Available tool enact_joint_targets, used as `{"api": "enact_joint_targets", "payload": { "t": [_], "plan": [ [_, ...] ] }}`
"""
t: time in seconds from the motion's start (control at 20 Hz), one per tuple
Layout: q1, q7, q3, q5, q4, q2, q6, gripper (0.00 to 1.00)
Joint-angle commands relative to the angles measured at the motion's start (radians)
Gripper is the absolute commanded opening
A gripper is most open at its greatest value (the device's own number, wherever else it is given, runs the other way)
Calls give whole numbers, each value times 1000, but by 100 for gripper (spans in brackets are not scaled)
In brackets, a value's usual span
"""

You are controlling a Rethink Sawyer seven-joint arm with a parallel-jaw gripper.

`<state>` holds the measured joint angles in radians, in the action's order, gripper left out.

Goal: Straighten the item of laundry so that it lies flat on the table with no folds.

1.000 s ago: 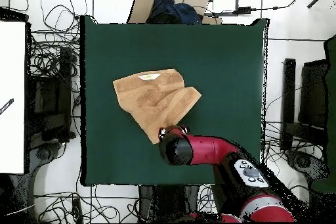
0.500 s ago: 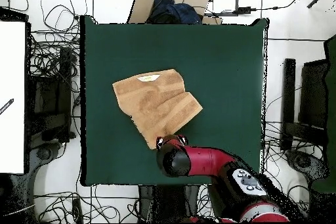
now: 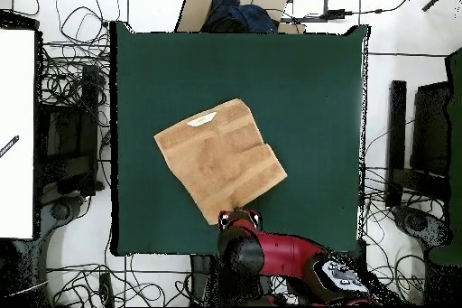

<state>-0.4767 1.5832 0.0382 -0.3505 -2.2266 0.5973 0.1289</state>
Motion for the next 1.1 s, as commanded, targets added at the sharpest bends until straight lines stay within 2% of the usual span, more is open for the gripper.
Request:
{"api": "enact_joint_targets", "payload": {
  "t": [0.05,0.2,0.6,0.65,1.1],
  "plan": [
    [3,264,-75,17,-86,-70,118,0],
    [10,256,-94,16,-105,-74,156,0],
    [-11,227,-70,15,-104,-110,175,0],
    [-10,219,-70,16,-103,-108,174,100],
    [31,201,-95,25,-93,-84,174,100]
  ]
}}
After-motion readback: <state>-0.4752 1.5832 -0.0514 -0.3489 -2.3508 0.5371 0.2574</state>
